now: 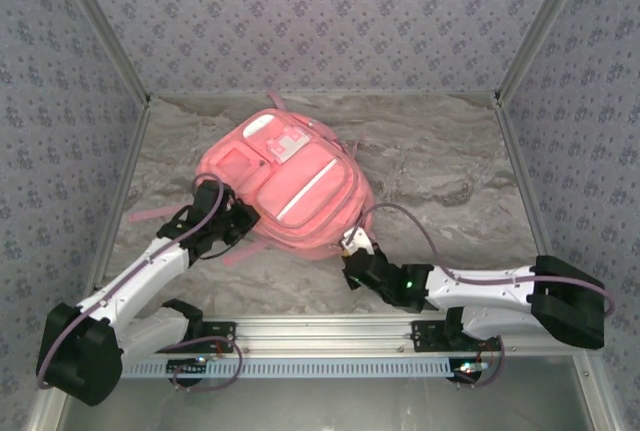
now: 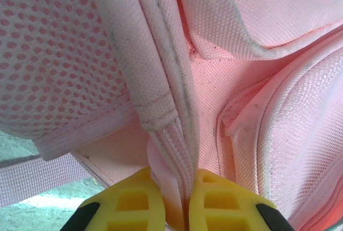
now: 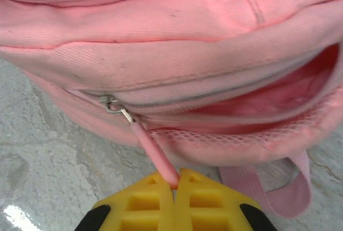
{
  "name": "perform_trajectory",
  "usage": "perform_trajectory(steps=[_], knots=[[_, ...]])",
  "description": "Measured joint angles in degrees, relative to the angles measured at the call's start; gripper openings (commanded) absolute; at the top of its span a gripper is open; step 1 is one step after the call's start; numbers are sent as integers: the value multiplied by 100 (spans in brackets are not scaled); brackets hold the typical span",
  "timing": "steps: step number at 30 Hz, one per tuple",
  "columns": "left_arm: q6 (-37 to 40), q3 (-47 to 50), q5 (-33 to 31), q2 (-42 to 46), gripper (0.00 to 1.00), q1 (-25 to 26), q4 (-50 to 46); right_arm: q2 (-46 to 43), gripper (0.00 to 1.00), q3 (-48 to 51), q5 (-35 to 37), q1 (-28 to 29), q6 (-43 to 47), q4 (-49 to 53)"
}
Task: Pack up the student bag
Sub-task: Zip the student bag at the top-center of the table.
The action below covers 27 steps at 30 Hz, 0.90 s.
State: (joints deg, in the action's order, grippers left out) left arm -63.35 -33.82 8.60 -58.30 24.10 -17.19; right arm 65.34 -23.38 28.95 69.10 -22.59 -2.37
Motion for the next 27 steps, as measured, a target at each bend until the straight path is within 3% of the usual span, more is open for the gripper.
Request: perform_trajectory(steps=[12, 13, 15, 18, 27], knots=[[662, -682, -157, -503, 12, -162, -717, -599, 0, 260, -122, -273, 15, 538], [750, -798, -164, -595, 13, -166, -813, -568, 5, 260, -227, -278, 57, 503], [896, -979, -160, -745, 13, -199, -929, -459, 24, 262, -417, -284, 164, 374], [1064, -1152, -155, -901, 13, -232, -1012, -273, 30, 282, -634, -286, 525, -28], [1187, -1165, -68, -920, 12, -275, -1005, 503, 28, 763, -970, -271, 2385, -2367]])
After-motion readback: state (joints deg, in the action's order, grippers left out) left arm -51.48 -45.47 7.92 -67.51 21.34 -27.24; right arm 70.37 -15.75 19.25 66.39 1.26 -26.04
